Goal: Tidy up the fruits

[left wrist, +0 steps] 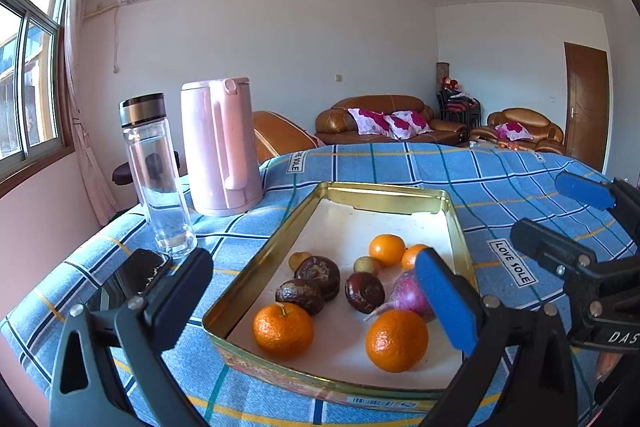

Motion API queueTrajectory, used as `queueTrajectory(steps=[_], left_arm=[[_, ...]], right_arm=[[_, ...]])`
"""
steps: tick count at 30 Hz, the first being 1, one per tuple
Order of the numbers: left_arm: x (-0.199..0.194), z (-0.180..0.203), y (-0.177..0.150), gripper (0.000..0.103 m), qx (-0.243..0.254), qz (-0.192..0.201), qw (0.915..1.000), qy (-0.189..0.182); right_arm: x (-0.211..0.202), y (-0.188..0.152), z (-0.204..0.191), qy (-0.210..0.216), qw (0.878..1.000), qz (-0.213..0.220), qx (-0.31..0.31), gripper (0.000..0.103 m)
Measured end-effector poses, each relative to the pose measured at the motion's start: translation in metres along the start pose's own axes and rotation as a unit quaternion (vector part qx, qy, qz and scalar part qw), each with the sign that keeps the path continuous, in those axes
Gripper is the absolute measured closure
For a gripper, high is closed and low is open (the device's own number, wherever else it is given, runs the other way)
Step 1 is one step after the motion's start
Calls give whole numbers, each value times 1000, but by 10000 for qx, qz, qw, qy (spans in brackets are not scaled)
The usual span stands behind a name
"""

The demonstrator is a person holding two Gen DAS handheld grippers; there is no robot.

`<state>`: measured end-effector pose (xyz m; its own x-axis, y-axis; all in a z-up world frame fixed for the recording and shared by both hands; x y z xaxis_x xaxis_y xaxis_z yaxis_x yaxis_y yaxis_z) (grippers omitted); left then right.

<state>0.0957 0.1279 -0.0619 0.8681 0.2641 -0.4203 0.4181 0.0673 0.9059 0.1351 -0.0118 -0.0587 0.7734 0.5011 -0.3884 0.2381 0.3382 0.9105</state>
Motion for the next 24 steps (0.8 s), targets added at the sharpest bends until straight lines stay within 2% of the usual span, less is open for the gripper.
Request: queueTrajectory(steps=[24], left_arm=[[-11, 19, 6, 0, 111, 146, 9998, -47]], right_arm=[[-23, 4, 18, -258, 9994, 217, -19, 15]])
Point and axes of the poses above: each gripper's, at about its wrist camera, not at the fingertips, and x roughly the way its jaws point, z to its right, y to its top, the point moved 8 cm from there along x, roughly the way its jaws point, and after that the axes turned 4 degrees about -z, right-handed, at the moved point
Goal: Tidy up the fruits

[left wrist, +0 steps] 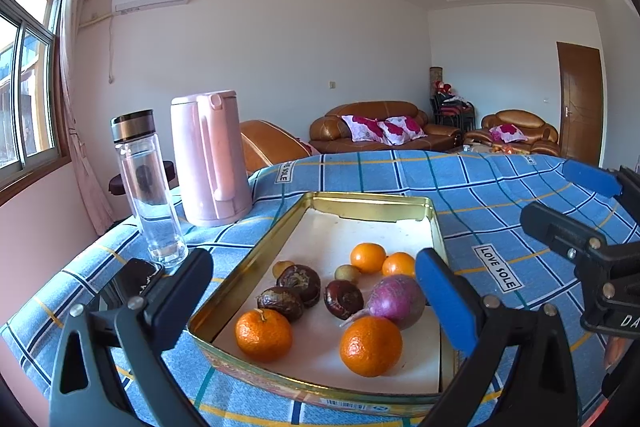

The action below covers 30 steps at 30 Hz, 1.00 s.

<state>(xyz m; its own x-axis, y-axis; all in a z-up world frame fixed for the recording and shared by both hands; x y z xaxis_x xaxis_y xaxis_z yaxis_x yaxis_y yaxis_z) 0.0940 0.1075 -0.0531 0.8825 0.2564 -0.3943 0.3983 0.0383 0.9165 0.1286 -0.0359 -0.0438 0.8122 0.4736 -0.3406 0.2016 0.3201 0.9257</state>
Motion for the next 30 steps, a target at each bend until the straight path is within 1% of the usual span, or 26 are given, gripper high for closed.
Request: queueTrajectory(steps=[11, 17, 19, 22, 30], left_arm=[[1, 4, 1, 0, 49, -13, 10000, 17], [-5, 8, 5, 0, 83, 100, 9999, -59], [-7, 11, 6, 0, 86, 120, 9998, -145], [-5, 13, 5, 0, 41, 59, 9997, -222], [-1, 12, 2, 0, 28, -37, 9999, -132]], right_arm=[[-6, 5, 2, -42, 10000, 87, -18, 15], [-10, 5, 5, -106, 9998, 127, -59, 15], [-11, 5, 6, -121, 9998, 144, -65, 15], [-12, 6, 7, -127, 9998, 152, -67, 15], [-13, 3, 6, -106, 9998, 128, -112, 15]])
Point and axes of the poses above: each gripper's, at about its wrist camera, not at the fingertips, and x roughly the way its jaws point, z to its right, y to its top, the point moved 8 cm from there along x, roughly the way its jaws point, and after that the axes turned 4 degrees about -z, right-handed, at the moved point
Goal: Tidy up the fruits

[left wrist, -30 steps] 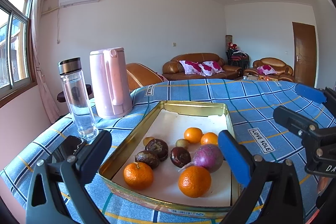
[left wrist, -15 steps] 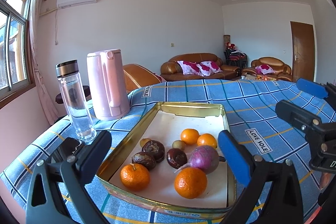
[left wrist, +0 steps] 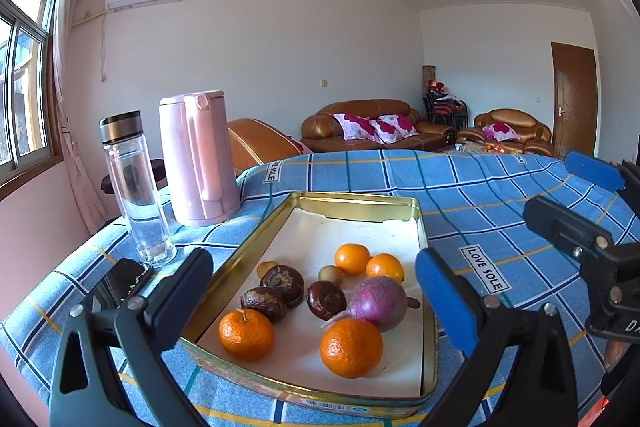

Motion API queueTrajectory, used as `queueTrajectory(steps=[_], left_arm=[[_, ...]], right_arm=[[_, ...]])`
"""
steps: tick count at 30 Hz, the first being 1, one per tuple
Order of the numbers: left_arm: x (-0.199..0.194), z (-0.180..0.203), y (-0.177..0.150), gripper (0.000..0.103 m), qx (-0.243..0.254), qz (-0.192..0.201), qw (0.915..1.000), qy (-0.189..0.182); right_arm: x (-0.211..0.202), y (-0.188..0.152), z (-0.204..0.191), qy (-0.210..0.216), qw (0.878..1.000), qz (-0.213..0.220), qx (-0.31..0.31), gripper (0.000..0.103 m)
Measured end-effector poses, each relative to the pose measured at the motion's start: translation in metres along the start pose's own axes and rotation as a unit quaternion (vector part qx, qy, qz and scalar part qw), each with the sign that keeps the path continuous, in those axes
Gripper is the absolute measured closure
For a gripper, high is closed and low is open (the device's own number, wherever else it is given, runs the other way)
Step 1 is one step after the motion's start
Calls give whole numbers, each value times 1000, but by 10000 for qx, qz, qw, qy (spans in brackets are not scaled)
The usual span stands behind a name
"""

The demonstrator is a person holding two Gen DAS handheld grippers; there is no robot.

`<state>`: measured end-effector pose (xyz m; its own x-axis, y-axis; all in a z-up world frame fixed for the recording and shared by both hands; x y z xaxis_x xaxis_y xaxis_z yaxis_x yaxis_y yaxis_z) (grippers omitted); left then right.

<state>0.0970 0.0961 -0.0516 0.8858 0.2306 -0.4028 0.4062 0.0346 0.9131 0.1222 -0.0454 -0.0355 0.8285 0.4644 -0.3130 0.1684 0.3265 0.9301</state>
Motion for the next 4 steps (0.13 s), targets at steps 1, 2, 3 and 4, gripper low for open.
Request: queueTrajectory(steps=[1, 2, 3, 4], left_arm=[[0, 1, 0, 0, 22, 5, 10000, 11], [0, 1, -1, 0, 31, 5, 10000, 9], [0, 2, -1, 0, 34, 10, 10000, 2], [-1, 2, -1, 0, 45, 20, 10000, -5]], right_arm=[[0, -1, 0, 2, 10000, -9, 0, 15], [1, -1, 0, 7, 10000, -19, 2, 15], [1, -1, 0, 16, 10000, -26, 8, 15], [1, -2, 1, 25, 10000, -33, 24, 15]])
Point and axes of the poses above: each gripper's, at about its wrist camera, not at the fingertips, and x roughly the way its jaws point, z to its right, y to its top, the point moved 8 cm from there along x, roughly the way its jaws point, and after that the axes turned 4 degrees about -z, right-handed, at the moved point
